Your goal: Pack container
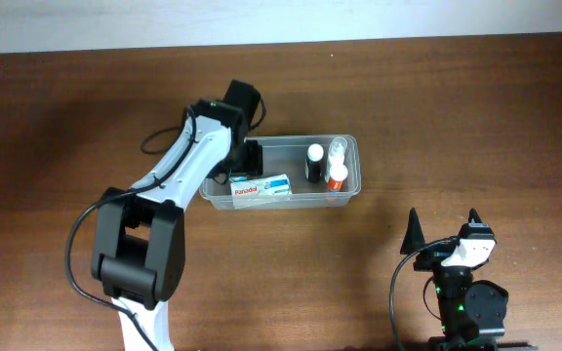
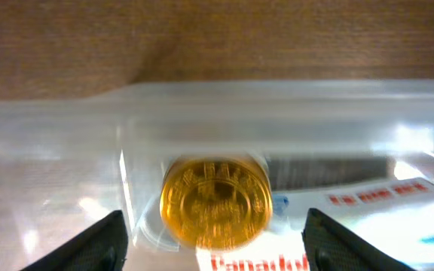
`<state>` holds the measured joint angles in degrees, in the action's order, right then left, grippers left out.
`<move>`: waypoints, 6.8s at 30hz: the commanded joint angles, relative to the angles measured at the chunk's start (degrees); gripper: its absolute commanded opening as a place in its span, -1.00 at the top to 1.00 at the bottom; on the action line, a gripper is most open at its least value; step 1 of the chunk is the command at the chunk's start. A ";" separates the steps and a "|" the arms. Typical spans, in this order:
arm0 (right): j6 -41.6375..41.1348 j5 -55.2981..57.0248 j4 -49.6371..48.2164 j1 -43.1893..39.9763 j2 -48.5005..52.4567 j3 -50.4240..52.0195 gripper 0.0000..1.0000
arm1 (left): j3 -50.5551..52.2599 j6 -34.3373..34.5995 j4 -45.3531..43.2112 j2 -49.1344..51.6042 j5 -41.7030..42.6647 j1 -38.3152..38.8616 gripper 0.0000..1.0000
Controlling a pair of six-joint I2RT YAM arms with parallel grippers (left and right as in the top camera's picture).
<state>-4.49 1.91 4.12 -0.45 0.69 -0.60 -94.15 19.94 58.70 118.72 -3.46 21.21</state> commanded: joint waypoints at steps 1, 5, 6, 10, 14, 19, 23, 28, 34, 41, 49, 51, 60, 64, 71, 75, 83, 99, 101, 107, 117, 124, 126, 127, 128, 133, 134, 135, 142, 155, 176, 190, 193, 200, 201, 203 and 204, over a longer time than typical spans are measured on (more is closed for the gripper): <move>0.02 0.26 0.44 -0.33 -0.48 0.28 -0.97 | -6.45 -0.31 3.23 -3.30 -0.04 0.02 -0.59; 0.00 0.26 0.44 -0.33 -0.48 0.28 -0.97 | -11.10 -2.03 6.56 -6.67 0.00 0.02 -0.87; 0.00 0.26 0.44 -0.33 -0.48 0.28 -0.97 | -12.02 -2.03 7.67 -7.61 0.00 0.02 -0.91; 0.00 0.26 0.44 -0.33 -0.48 0.28 -0.97 | -13.53 -2.27 13.51 -12.11 0.11 0.24 -0.98; 0.00 0.26 0.44 -0.33 -0.48 0.28 -0.97 | -13.53 -2.25 20.11 -17.53 0.17 1.81 -0.99; 0.00 0.26 0.44 -0.33 -0.48 0.28 -0.97 | -13.53 -2.21 26.08 -24.94 0.24 5.70 -0.99; 0.00 0.26 0.44 -0.33 -0.48 0.28 -0.97 | -13.53 -2.21 31.52 -30.18 0.22 8.96 -0.99; 0.00 0.28 0.44 -0.33 -0.48 0.28 -0.97 | -13.53 -2.21 31.91 -33.86 1.09 11.45 -0.99; 0.00 0.26 0.42 -0.33 -0.48 0.28 -0.97 | -13.53 -2.23 35.47 -34.42 -0.44 11.74 -0.99; 0.00 0.26 0.44 -0.33 -0.48 0.28 -0.97 | -13.53 -2.23 37.99 -37.62 -13.35 11.65 -0.99; 0.00 0.26 0.44 -0.33 -0.48 0.28 -0.97 | -13.53 -0.44 37.94 -47.25 -16.76 11.65 -0.99; 0.00 0.28 0.44 -0.33 -0.48 0.28 -0.97 | -13.44 0.22 37.05 -49.92 -17.88 11.32 -0.99; 0.00 0.26 0.44 -0.33 -0.48 0.28 -0.97 | 6.49 -4.31 10.82 -67.60 -8.90 -3.91 -0.99; 0.00 0.26 0.44 -0.33 -0.48 0.28 -0.97 | 22.03 -9.16 -6.27 -75.47 -1.81 -8.98 -0.99; 0.00 0.26 0.42 -0.33 -0.48 0.28 -0.96 | 49.59 -10.82 -33.75 -88.21 5.90 -13.29 -0.99; 0.00 0.26 0.44 -0.33 -0.48 0.28 -0.97 | 63.63 -10.84 -47.36 -94.49 9.20 -15.54 -0.99; 0.00 0.26 0.42 -0.33 -0.48 0.28 -0.97 | 82.29 -10.82 -60.67 -106.79 13.07 -20.00 -0.99; 0.02 0.26 0.44 -0.33 -0.48 0.28 -0.97 | 90.23 -10.82 -61.33 -114.79 14.64 -23.19 -0.99; 0.00 0.26 0.44 -0.33 -0.48 0.28 -0.97 | 91.54 -10.82 -61.37 -116.19 14.64 -23.63 -0.99; 0.00 0.26 0.42 -0.33 -0.48 0.28 -0.97 | 93.07 -10.84 -61.70 -118.44 14.14 -24.15 -0.99; 0.02 0.26 0.44 -0.33 -0.48 0.28 -0.97 | 93.64 -11.19 -54.58 -118.44 10.67 -24.15 -0.99; 0.02 0.26 0.44 -0.33 -0.48 0.28 -0.97 | 93.64 -12.74 -54.75 -118.44 10.73 -24.15 -0.99; 0.02 0.26 0.44 -0.33 -0.48 0.28 -0.97 | 93.64 -12.76 -54.75 -118.44 10.73 -24.15 -0.99; 0.00 0.26 0.44 -0.33 -0.48 0.28 -0.97 | 93.64 -12.76 -54.75 -118.44 10.73 -24.15 -0.99; 0.00 0.26 0.44 -0.33 -0.48 0.28 -0.97 | 93.64 -12.76 -54.75 -118.42 10.73 -24.15 -0.99; 0.02 0.26 0.44 -0.33 -0.48 0.28 -0.97 | 93.64 -12.76 -54.75 -118.42 10.71 -24.15 -0.99; 0.02 0.26 0.44 -0.33 -0.48 0.28 -0.97 | 93.64 -12.76 -54.75 -118.42 10.71 -24.15 -0.99; 0.02 0.26 0.44 -0.33 -0.48 0.28 -0.97 | 93.64 -12.76 -54.75 -118.42 10.73 -24.15 -0.99; 0.02 0.26 0.44 -0.33 -0.48 0.28 -0.97 | 93.64 -12.74 -54.75 -118.42 10.71 -24.15 -0.99; 0.00 0.26 0.44 -0.33 -0.48 0.28 -0.97 | 93.64 -12.76 -54.75 -118.42 10.73 -24.15 -0.99; 0.02 0.28 0.35 -0.33 -0.50 0.28 -0.97 | 93.64 -12.76 -54.75 -118.42 10.73 -24.15 -0.99; 0.00 0.26 0.39 -0.33 -0.48 0.28 -0.97 | 93.64 -12.76 -54.75 -118.42 10.73 -24.15 -0.99; 0.00 0.26 0.39 -0.33 -0.48 0.28 -0.96 | 93.64 -12.76 -54.75 -118.42 10.73 -24.15 -0.99; 0.02 0.28 0.39 -0.33 -0.48 0.28 -0.97 | 93.64 -12.76 -54.75 -118.42 10.73 -24.15 -0.99; 0.00 0.26 0.39 -0.33 -0.48 0.28 -0.97 | 93.64 -12.76 -54.75 -118.42 10.73 -24.15 -0.99; 0.00 0.26 0.42 -0.33 -0.48 0.28 -0.97 | 93.64 -12.76 -54.75 -118.42 10.73 -24.15 -0.99; 0.00 0.26 0.39 -0.33 -0.48 0.28 -0.97 | 93.64 -12.76 -54.75 -118.42 10.73 -24.15 -0.99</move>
<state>-4.47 1.93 4.12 -0.45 0.69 -0.60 -0.84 8.32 3.86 0.84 7.92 -2.68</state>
